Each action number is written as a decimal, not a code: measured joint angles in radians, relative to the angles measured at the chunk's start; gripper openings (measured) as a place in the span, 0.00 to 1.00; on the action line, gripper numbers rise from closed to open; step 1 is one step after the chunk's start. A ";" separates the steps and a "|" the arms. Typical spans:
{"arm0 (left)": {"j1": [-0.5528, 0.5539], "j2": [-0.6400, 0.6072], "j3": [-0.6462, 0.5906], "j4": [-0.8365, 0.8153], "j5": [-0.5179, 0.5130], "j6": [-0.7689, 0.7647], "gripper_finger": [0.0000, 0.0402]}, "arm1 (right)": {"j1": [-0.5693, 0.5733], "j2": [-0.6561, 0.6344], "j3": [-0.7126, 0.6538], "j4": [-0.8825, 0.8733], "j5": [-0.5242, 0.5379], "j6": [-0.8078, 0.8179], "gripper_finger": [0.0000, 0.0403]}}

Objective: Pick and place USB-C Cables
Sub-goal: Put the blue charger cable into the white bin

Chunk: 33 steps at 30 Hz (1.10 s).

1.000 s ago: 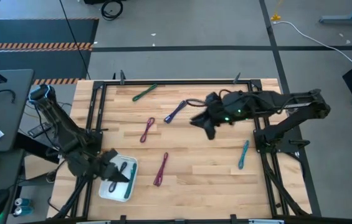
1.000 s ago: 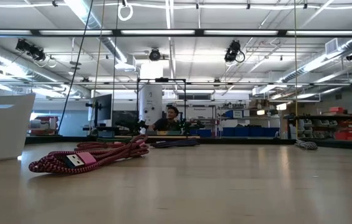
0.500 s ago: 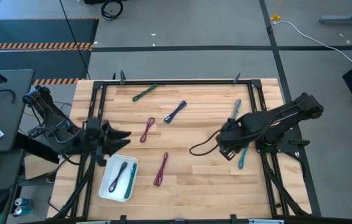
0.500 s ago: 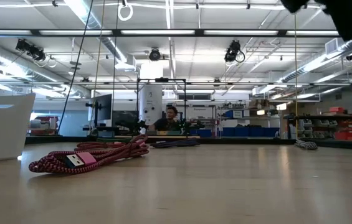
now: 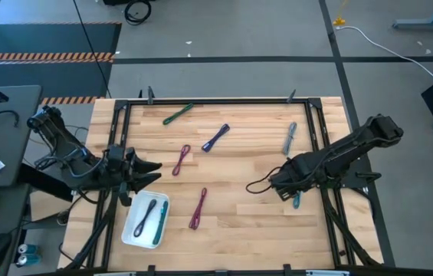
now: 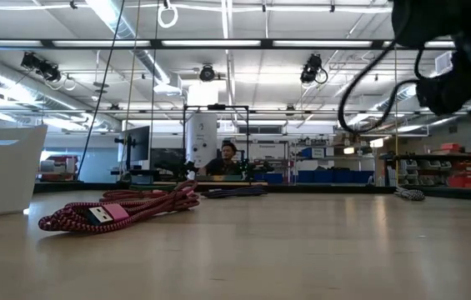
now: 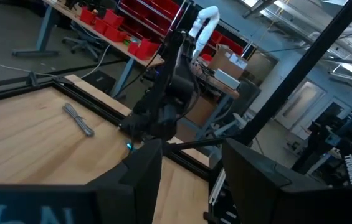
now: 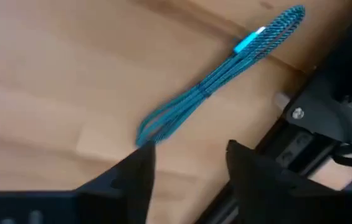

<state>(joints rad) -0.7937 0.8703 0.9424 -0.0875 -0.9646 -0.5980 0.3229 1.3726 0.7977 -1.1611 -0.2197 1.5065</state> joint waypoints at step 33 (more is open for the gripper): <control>0.001 0.000 0.000 0.000 0.000 -0.019 0.43 | -0.013 -0.013 -0.091 0.491 0.170 -0.178 0.04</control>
<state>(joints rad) -0.7929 0.8703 0.9424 -0.0871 -0.9641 -0.6170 0.3103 1.3593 0.7068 -0.6702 -0.0501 1.3283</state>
